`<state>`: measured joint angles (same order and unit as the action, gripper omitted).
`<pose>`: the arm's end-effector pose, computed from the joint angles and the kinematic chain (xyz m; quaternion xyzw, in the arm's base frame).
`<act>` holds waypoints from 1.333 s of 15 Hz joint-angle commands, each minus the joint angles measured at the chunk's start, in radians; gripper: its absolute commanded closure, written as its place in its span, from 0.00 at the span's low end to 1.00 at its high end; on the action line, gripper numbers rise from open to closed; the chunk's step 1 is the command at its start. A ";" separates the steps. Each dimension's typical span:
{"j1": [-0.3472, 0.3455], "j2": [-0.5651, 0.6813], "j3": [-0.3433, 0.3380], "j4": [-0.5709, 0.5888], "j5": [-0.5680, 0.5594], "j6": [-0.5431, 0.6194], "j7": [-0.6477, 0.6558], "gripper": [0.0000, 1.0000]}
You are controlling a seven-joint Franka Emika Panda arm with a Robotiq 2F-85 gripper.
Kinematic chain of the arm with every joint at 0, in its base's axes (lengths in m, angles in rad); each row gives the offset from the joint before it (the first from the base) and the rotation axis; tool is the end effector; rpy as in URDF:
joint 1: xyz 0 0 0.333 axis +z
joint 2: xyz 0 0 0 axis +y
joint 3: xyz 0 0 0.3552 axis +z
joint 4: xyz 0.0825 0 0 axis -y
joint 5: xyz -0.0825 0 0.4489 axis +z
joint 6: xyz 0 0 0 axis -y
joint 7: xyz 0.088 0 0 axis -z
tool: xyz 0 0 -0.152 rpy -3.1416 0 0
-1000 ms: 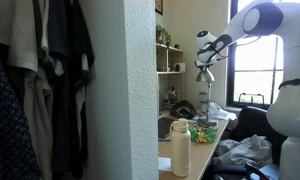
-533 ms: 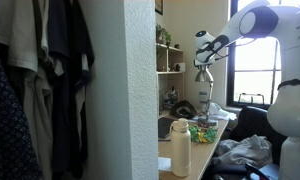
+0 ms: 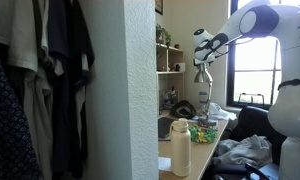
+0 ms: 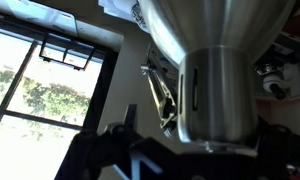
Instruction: Adjust the lamp upwards
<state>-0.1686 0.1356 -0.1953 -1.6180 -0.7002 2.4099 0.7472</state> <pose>0.6953 -0.2803 0.6174 0.8424 -0.3204 0.3556 0.2476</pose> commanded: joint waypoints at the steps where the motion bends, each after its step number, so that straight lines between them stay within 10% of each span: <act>1: 0.022 -0.058 -0.004 -0.010 0.001 -0.065 -0.053 0.00; 10: 0.033 -0.251 0.038 -0.109 0.008 -0.054 -0.166 0.00; 20: 0.019 -0.607 0.188 -0.468 -0.029 -0.002 -0.291 0.00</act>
<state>-0.1294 -0.3608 -0.0506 -1.9386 -0.7016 2.3771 0.4573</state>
